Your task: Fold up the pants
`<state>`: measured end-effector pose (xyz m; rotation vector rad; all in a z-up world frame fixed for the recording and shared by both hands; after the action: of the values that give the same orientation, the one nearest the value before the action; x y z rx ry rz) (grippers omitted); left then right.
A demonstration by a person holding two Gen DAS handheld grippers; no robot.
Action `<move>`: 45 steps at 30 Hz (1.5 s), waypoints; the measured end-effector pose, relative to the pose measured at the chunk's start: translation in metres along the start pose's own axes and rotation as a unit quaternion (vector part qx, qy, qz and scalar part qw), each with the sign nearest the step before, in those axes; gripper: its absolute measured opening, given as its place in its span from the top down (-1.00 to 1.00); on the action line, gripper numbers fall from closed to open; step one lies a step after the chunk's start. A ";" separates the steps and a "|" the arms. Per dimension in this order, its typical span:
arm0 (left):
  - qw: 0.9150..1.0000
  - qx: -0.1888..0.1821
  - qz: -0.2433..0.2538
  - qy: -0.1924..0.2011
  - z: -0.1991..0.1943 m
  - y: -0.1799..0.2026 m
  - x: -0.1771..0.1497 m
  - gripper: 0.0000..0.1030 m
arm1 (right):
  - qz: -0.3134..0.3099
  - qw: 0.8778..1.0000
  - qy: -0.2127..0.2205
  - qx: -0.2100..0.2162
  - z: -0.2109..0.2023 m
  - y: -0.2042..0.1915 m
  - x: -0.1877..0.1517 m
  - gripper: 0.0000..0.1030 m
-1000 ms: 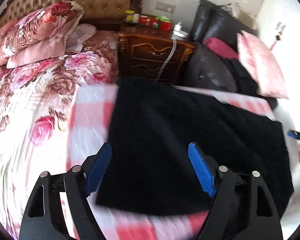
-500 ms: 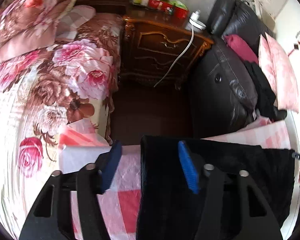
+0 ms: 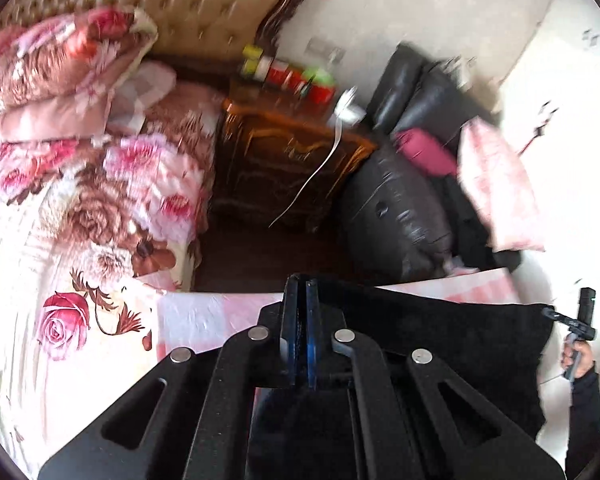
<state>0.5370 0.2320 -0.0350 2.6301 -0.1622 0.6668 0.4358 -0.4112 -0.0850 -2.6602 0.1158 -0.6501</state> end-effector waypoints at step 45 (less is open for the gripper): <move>0.899 -0.162 -0.405 0.037 -0.090 0.027 -0.479 -0.07 | 0.285 0.947 0.036 0.143 -0.112 0.050 -0.342 -0.56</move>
<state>0.0716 0.2503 -0.1826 2.0631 0.7434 0.3879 0.0813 -0.4391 -0.1595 -2.1674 0.7214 -0.5170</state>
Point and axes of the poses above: each gripper's, at about its wrist camera, not at the fingertips, and z roughly the way its jaws point, y to its right, x to its top, the point moved 5 cm from there along z, roughly the way its jaws point, and after that the axes turned 10 degrees about -y, right-handed, at the moved point
